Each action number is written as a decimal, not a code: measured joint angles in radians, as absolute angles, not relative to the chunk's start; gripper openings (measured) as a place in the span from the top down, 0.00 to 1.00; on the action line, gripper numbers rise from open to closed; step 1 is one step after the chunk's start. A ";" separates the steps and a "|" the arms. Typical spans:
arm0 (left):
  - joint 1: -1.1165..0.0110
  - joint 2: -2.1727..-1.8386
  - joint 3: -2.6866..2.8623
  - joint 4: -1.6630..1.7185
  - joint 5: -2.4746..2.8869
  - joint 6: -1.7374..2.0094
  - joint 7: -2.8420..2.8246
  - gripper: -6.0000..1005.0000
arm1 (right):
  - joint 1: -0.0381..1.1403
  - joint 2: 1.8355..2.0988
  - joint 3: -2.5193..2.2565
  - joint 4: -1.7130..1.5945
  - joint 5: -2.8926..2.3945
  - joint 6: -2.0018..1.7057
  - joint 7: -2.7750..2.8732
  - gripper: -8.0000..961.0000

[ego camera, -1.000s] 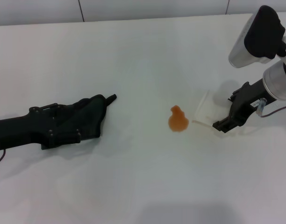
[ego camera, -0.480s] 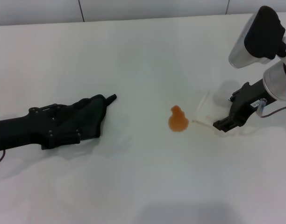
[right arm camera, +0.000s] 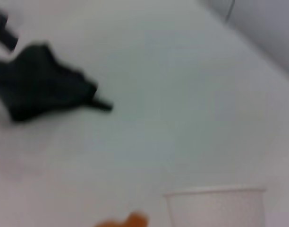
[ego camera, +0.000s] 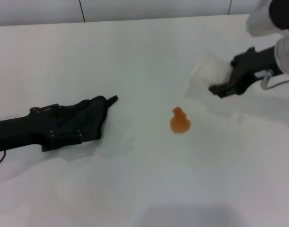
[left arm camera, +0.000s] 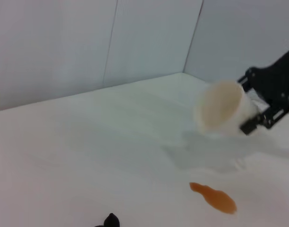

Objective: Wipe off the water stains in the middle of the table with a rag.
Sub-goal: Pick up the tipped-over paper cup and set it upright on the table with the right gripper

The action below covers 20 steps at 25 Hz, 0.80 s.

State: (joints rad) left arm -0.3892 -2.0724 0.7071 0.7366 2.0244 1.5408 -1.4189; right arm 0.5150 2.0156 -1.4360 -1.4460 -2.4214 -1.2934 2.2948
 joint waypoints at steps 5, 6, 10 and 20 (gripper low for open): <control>-0.390 -2.073 0.707 0.737 2.022 1.541 -1.419 0.16 | 0.448 2.016 -1.468 -1.477 -2.356 -1.140 2.266 0.32; -0.390 -2.073 0.706 0.737 2.022 1.541 -1.419 0.16 | 0.431 2.016 -1.483 -1.474 -2.332 -1.099 2.248 0.32; -0.392 -2.074 0.705 0.737 2.022 1.540 -1.419 0.16 | 0.374 2.015 -1.536 -1.453 -2.223 -0.954 2.172 0.32; -0.385 -2.073 0.700 0.738 2.023 1.538 -1.419 0.16 | 0.339 2.012 -1.536 -1.272 -1.722 -0.833 1.846 0.32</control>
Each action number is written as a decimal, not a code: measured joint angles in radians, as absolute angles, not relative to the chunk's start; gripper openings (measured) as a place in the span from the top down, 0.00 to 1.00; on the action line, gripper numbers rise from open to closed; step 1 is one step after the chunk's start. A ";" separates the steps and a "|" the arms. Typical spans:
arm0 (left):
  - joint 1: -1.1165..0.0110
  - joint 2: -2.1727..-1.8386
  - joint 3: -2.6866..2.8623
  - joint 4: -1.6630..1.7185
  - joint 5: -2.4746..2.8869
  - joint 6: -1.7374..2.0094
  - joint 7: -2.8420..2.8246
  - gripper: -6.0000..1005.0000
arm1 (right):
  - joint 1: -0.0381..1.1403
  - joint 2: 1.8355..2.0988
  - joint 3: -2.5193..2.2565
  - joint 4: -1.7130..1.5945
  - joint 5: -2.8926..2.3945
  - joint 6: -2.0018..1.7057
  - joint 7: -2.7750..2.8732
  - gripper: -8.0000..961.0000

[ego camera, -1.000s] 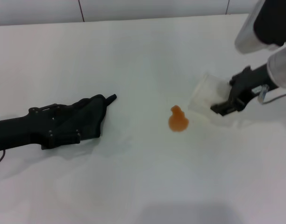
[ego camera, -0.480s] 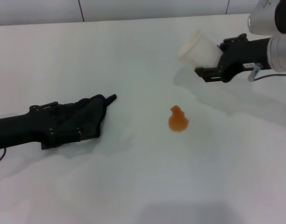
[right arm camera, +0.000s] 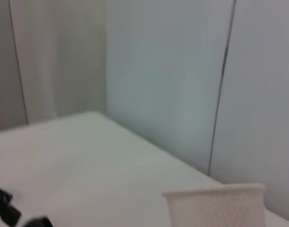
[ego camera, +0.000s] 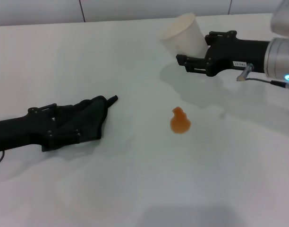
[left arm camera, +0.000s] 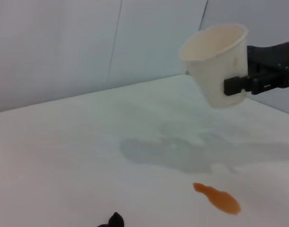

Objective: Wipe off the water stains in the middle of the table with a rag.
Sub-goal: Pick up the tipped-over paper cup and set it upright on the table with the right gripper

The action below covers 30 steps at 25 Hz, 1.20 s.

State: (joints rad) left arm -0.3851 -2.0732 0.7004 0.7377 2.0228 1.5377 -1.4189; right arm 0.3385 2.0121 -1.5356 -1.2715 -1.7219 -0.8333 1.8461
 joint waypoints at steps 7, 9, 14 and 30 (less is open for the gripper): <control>-0.383 -2.072 0.699 0.743 2.022 1.536 -1.419 0.16 | 0.329 2.011 -1.463 -1.076 -1.475 -0.923 1.593 0.32; -0.383 -2.071 0.699 0.743 2.022 1.535 -1.419 0.16 | 0.329 2.011 -1.452 -1.016 -1.403 -0.956 1.496 0.32; -0.390 -2.071 0.699 0.744 2.022 1.530 -1.419 0.16 | 0.328 2.011 -1.406 -0.870 -1.266 -1.093 1.223 0.32; -0.393 -2.074 0.703 0.743 2.021 1.525 -1.428 0.17 | 0.366 2.016 -1.387 -0.615 -1.202 -1.091 0.905 0.32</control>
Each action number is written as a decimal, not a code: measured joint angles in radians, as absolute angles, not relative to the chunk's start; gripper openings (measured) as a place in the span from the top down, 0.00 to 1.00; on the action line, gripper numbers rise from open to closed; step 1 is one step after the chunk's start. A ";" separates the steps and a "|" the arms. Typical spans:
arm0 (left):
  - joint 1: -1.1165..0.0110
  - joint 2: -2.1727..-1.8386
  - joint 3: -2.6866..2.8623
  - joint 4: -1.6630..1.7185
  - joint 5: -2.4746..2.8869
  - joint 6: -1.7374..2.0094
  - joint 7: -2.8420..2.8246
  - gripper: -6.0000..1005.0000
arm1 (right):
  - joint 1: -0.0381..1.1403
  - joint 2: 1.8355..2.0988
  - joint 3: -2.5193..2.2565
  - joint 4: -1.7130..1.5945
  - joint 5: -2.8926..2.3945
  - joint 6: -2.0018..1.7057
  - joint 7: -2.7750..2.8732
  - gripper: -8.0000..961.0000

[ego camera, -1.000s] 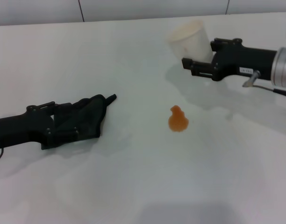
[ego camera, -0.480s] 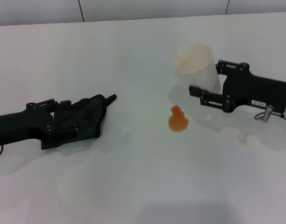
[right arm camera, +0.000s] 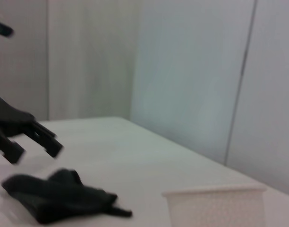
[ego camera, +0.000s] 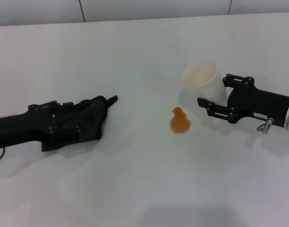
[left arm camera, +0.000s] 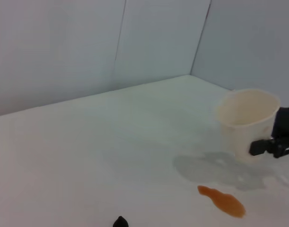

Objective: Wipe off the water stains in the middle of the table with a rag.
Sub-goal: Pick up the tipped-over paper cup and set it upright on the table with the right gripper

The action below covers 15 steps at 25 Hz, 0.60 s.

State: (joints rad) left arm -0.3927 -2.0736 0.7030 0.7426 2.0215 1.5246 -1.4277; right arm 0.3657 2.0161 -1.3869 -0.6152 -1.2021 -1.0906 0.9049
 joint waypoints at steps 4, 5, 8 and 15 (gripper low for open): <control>-0.393 -2.074 0.702 0.739 2.021 1.525 -1.428 0.17 | 0.376 2.016 -1.388 -0.576 -1.201 -1.065 0.901 0.32; -0.393 -2.074 0.703 0.739 2.021 1.525 -1.428 0.17 | 0.377 2.016 -1.387 -0.569 -1.201 -1.061 0.899 0.32; -0.393 -2.074 0.704 0.738 2.021 1.525 -1.428 0.17 | 0.379 2.017 -1.386 -0.559 -1.201 -1.047 0.897 0.32; -0.393 -2.074 0.706 0.742 2.022 1.528 -1.428 0.17 | 0.382 2.020 -1.387 -0.532 -1.200 -1.021 0.895 0.32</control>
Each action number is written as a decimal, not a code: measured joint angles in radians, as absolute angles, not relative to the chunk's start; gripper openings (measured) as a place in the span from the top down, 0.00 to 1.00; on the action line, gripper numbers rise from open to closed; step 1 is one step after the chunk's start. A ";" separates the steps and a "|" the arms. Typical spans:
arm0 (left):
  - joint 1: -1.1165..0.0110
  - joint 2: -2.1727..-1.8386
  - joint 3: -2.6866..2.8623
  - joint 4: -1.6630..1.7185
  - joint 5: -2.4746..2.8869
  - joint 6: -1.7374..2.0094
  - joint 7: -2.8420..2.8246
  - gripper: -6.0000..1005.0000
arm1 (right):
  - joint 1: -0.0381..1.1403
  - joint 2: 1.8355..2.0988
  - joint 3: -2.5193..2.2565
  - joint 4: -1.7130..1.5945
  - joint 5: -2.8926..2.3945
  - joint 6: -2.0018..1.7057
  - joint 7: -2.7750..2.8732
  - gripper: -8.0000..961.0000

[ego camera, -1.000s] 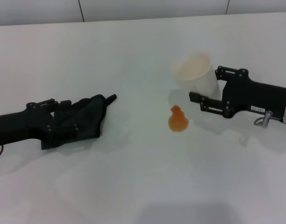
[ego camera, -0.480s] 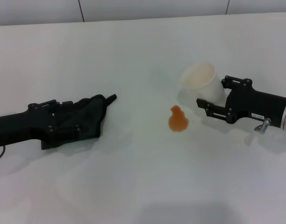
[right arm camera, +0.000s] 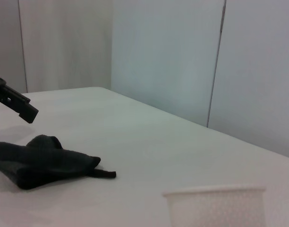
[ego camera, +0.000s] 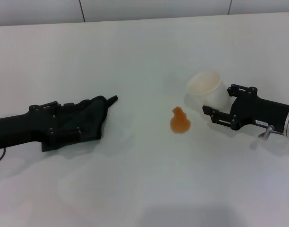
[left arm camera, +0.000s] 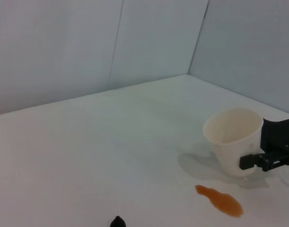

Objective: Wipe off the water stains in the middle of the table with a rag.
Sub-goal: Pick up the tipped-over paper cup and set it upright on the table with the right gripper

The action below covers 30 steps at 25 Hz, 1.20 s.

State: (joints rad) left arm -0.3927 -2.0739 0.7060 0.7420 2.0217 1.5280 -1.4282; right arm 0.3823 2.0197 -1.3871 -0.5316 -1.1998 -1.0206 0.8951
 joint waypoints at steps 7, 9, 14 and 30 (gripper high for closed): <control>-0.393 -2.074 0.707 0.743 2.022 1.529 -1.428 0.17 | 0.382 2.020 -1.387 -0.528 -1.199 -1.015 0.895 0.32; -0.393 -2.074 0.707 0.744 2.022 1.528 -1.428 0.17 | 0.381 2.020 -1.388 -0.522 -1.199 -1.010 0.895 0.32; -0.393 -2.073 0.705 0.745 2.022 1.527 -1.428 0.17 | 0.379 2.020 -1.387 -0.518 -1.198 -1.004 0.894 0.31; -0.394 -2.071 0.700 0.746 2.022 1.526 -1.427 0.17 | 0.365 2.014 -1.386 -0.517 -1.205 -0.988 0.897 0.31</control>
